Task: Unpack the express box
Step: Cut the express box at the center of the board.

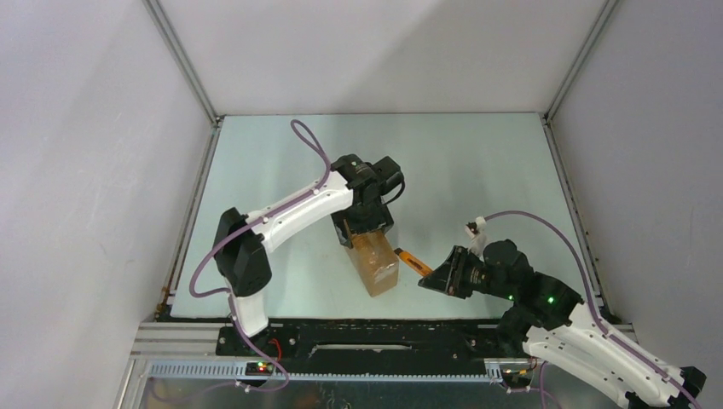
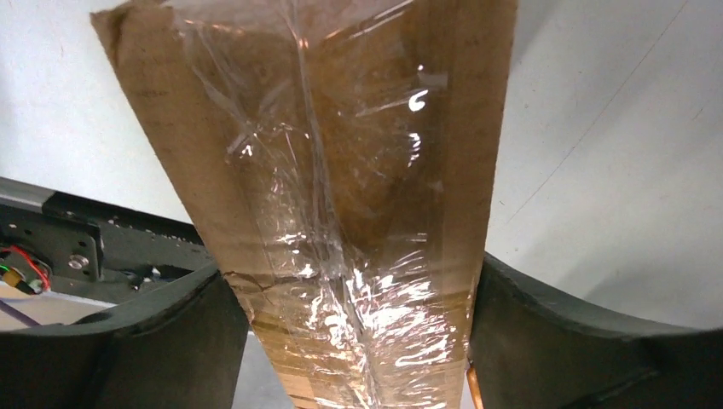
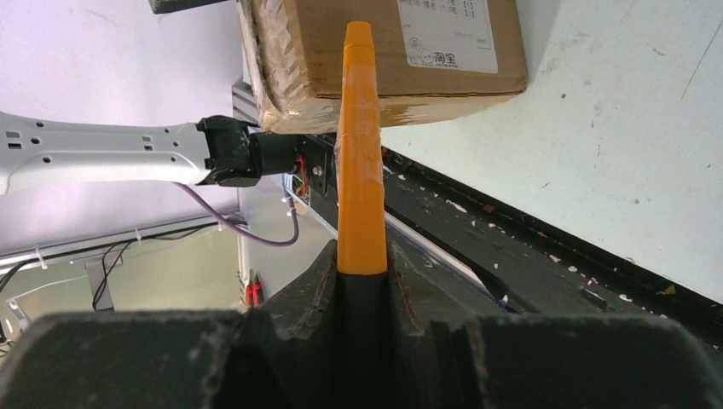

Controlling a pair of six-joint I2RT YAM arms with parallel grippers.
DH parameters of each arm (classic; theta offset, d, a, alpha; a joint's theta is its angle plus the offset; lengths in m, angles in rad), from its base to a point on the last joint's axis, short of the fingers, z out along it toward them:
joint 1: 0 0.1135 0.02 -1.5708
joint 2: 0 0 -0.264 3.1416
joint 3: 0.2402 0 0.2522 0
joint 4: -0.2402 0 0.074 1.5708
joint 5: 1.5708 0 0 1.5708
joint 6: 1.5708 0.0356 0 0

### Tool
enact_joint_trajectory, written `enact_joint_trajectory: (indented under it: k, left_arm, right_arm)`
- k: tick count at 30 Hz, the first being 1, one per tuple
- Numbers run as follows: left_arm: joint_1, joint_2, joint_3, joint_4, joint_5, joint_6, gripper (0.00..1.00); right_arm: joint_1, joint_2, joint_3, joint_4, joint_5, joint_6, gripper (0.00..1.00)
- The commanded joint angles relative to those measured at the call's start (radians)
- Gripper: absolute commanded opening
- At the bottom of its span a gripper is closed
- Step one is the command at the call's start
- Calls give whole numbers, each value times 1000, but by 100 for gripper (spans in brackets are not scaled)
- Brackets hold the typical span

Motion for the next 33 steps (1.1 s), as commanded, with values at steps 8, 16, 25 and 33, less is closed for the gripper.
enact_joint_trajectory:
  k: [8, 16, 25, 33]
  left_arm:
    - [67, -52, -64, 22, 26, -55, 64]
    - [153, -58, -17, 16, 26, -34, 65]
    - [199, -69, -61, 75, 117, -42, 65]
    - [222, -77, -96, 123, 192, -46, 65]
  right_arm:
    - [-4, -106, 42, -63, 109, 17, 0]
    - [-6, -229, 65, -55, 88, 86, 0]
    - [12, -189, 43, 74, 61, 133, 0]
    - [49, -93, -8, 210, 63, 172, 0]
